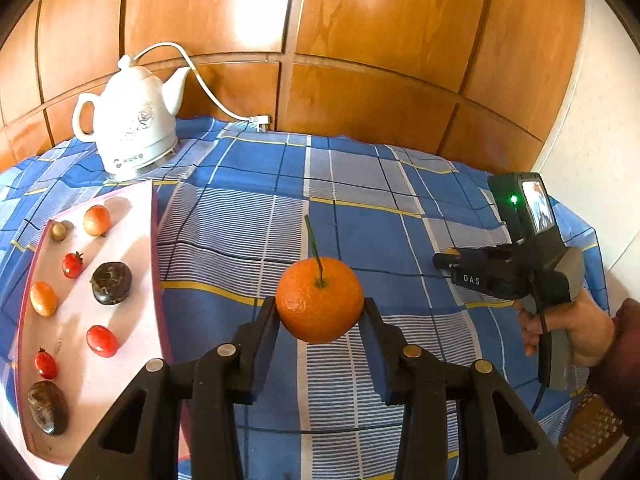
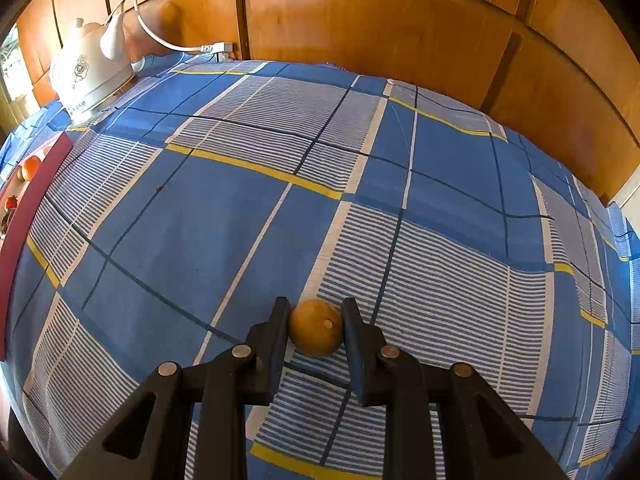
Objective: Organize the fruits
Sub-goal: 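Carry the orange into the tray with the left gripper and release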
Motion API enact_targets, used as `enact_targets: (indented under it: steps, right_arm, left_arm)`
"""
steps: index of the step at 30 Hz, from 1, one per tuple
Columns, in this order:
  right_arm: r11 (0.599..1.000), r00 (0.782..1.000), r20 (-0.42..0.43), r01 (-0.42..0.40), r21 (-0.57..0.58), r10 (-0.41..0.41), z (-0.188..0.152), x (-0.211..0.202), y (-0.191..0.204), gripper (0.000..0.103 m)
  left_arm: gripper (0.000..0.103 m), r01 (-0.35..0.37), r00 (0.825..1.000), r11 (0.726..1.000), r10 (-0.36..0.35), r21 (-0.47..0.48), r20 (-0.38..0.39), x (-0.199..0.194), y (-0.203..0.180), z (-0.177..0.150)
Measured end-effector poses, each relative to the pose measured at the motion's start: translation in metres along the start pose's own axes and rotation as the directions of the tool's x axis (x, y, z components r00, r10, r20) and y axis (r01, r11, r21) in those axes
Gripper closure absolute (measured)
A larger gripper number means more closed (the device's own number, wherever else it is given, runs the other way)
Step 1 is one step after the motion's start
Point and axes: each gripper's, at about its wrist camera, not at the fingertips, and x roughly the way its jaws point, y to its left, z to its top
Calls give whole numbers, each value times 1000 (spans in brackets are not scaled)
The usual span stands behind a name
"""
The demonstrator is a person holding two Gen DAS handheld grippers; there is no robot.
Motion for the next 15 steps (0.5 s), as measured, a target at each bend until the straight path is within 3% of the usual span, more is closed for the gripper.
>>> enact_targets:
  steps: [15]
  right_arm:
    - [1000, 1000, -1, 15, -19, -15, 0, -1, 5, 77]
  left_arm:
    - [62, -24, 1000, 996, 25, -86, 9, -17, 37, -2]
